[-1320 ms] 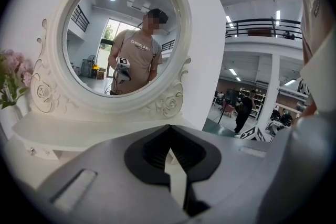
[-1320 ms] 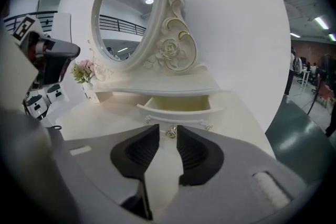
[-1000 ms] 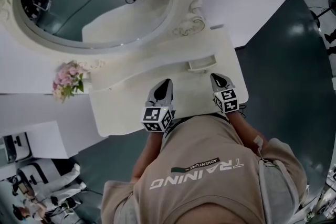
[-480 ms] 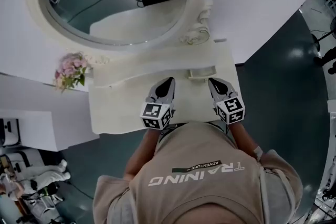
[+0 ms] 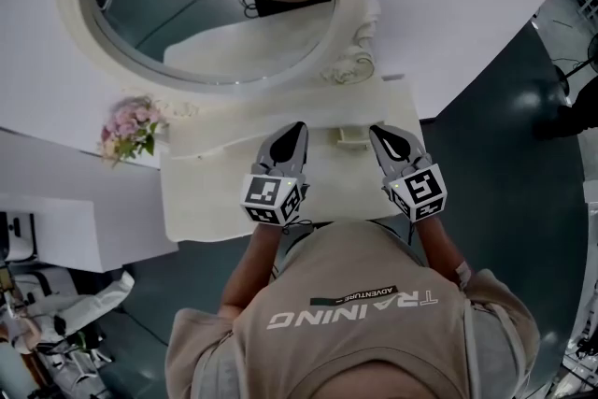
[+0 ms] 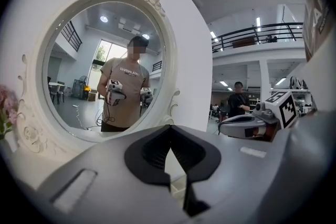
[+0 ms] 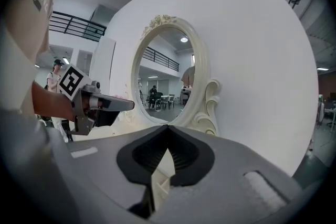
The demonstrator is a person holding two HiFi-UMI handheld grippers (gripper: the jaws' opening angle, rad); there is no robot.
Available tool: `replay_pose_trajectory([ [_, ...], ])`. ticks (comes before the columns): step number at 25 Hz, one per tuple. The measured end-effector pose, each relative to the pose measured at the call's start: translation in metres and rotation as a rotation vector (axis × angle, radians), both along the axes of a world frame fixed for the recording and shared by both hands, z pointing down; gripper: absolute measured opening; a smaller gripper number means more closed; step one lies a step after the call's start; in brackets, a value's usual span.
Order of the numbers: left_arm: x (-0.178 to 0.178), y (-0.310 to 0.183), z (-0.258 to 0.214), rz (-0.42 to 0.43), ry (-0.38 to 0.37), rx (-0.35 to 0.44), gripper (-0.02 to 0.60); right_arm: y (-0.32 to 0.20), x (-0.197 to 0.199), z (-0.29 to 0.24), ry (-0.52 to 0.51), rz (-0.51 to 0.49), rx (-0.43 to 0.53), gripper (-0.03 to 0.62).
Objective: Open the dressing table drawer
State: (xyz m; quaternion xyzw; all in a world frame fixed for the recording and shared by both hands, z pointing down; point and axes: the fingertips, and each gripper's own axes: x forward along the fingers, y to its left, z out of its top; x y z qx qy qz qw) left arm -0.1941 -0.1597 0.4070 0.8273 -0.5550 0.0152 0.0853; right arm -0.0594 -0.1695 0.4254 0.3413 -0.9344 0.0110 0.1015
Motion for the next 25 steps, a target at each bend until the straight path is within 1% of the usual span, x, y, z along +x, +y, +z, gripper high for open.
replay_pose_trajectory([
  [7,-0.003,-0.008,-0.014,0.003,-0.01,0.027,0.018,-0.002,-0.008,-0.033,-0.032,-0.019,0.056,0.002],
  [13,-0.011,-0.013,-0.036,-0.014,-0.019,0.058,0.018,-0.002,-0.021,-0.061,-0.057,-0.047,0.101,0.002],
  [18,-0.018,-0.013,-0.047,-0.03,-0.024,0.079,0.018,-0.004,-0.024,-0.073,-0.083,-0.041,0.126,0.002],
  [22,-0.023,-0.016,-0.045,-0.05,-0.074,0.068,0.018,-0.007,-0.026,-0.075,-0.095,-0.03,0.13,0.002],
  [25,-0.024,-0.017,-0.044,-0.05,-0.076,0.059,0.018,-0.009,-0.024,-0.076,-0.098,-0.02,0.132,0.002],
])
